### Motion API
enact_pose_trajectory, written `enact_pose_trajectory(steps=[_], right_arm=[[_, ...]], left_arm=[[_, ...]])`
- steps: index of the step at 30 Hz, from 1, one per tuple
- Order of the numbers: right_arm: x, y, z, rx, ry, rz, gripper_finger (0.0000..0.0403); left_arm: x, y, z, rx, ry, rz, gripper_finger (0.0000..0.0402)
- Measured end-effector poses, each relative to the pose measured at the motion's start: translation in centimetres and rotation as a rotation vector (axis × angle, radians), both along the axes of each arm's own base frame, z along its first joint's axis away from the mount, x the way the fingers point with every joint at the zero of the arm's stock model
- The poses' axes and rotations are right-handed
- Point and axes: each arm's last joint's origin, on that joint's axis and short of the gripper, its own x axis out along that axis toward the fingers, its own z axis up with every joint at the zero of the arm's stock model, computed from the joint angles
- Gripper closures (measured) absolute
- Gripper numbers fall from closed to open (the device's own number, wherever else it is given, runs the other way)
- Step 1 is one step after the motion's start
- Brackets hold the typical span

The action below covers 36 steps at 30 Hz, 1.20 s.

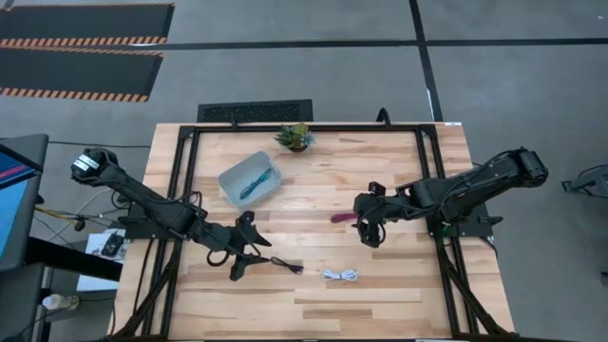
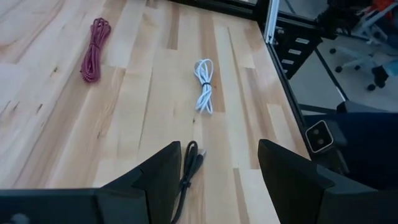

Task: Pick and place USB-C Cables
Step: Put the black charger cable into the white bin

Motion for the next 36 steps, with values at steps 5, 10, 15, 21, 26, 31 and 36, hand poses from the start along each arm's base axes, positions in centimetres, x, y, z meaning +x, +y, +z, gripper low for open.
enact_pose_trajectory(steps=[5,10,15,21,26,31,36], right_arm=[[-0.1,0.3,0.0,0.014,-0.001,-0.004,0.0148],[-0.2,0.9,0.0,0.014,-0.005,0.018,0.0148],[0.0,1.3,0.2,0.017,-0.041,0.042,0.0148],[0.8,1.9,0.3,-0.024,-0.095,0.121,0.0148],[0.9,1.9,0.5,-0.039,-0.122,0.124,0.0148],[1.3,2.0,0.8,-0.046,-0.174,0.128,0.0148],[1.3,1.9,0.9,-0.044,-0.181,0.127,0.0148]], left_arm=[[0.1,-0.1,0.2,-0.027,-0.017,0.007,0.0198],[0.2,-0.1,0.3,-0.072,-0.025,0.025,0.0198],[0.2,-0.1,0.4,-0.105,-0.024,0.041,0.0198],[0.2,0.2,0.3,-0.108,-0.009,0.062,0.0198],[0.4,0.4,0.2,-0.131,-0.002,0.087,0.0198],[0.2,0.5,0.0,-0.109,0.021,0.093,0.0198],[0.1,0.6,-0.3,-0.094,0.046,0.102,0.0198]])
